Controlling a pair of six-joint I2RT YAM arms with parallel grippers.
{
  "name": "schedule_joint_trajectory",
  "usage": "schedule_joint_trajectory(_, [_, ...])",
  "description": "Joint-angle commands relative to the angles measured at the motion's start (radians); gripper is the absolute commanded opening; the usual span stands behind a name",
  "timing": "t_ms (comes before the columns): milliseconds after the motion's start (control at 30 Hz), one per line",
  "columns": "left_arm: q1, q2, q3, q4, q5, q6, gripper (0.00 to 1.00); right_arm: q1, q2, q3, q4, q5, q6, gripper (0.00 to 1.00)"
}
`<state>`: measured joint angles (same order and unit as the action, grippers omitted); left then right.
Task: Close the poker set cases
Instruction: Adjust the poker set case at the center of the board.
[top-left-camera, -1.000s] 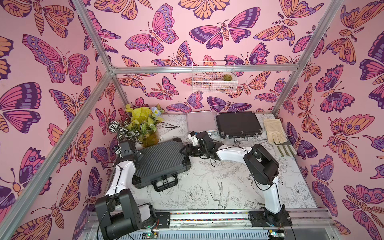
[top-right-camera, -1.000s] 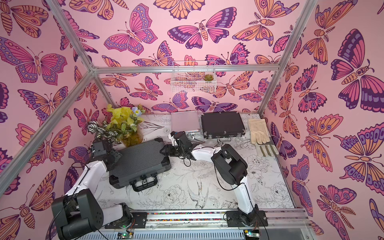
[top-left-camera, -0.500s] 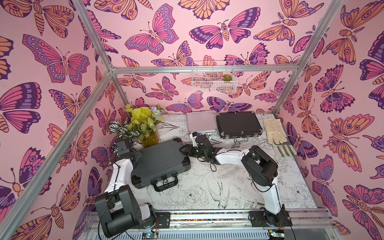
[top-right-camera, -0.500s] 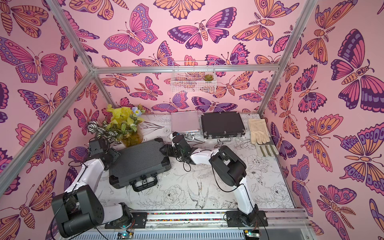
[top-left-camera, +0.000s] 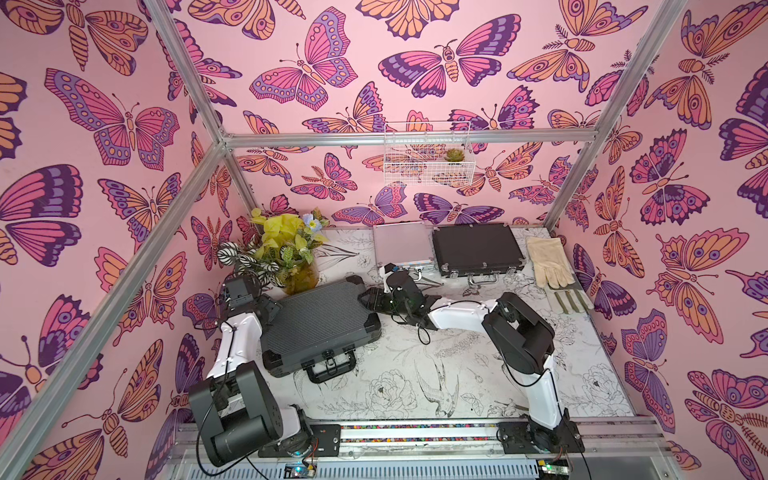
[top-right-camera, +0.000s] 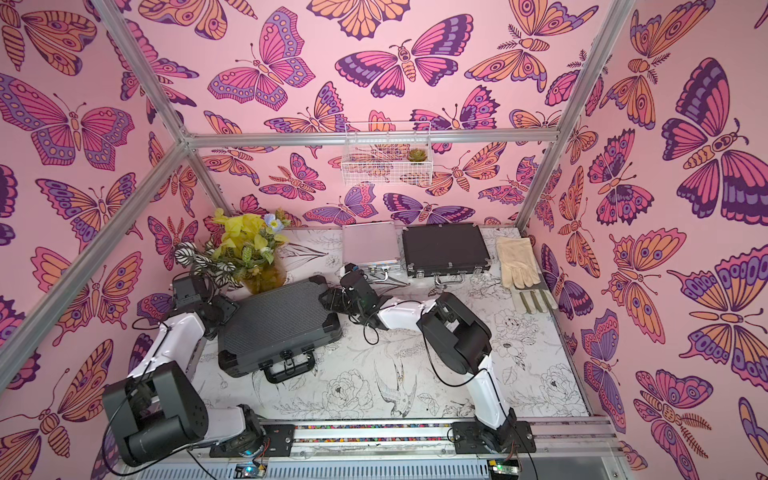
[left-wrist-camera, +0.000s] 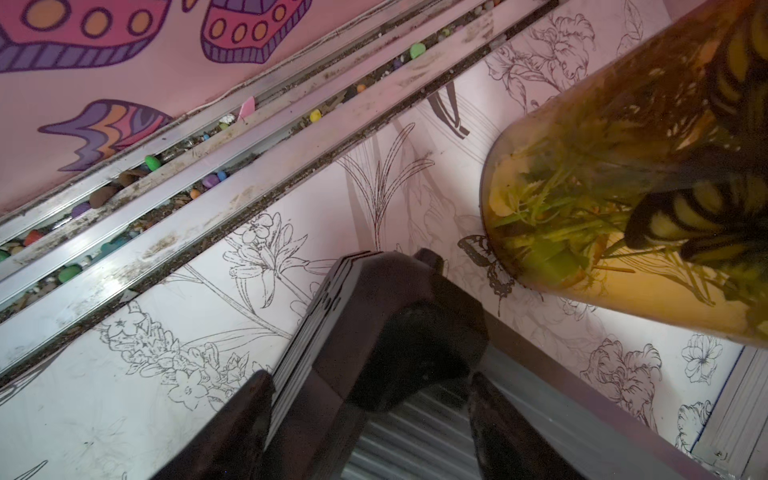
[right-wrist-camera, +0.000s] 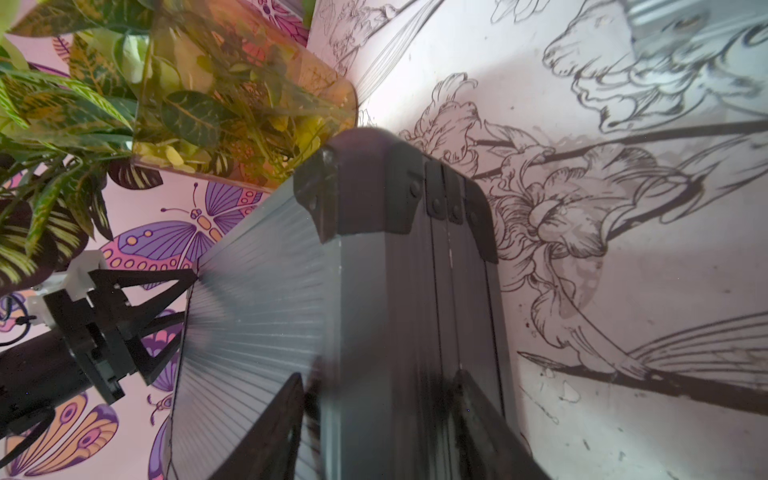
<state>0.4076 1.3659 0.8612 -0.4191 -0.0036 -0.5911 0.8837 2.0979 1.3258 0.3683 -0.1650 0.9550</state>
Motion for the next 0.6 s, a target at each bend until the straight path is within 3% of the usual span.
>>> schedule_joint_trajectory(0, [-0.061,0.099,-0.061,-0.122,0.31,-0.031,0.73,0.285,0.025,0.003,0.148,-0.453,0.064,0.55])
schedule_joint_trajectory(200, [-0.105,0.035,-0.071,-0.15,0.29,-0.033,0.73,0.173,-0.018,-0.044,0.11,-0.426,0.036,0.55])
schedule_joint_trajectory(433, [-0.106,-0.083,-0.002,-0.291,0.172,0.002,0.77,0.104,-0.235,-0.051,-0.284,-0.271,-0.252,0.59])
schedule_joint_trajectory(567, [-0.106,-0.169,0.04,-0.352,0.133,-0.005,0.77,0.104,-0.313,-0.099,-0.348,-0.212,-0.294,0.6])
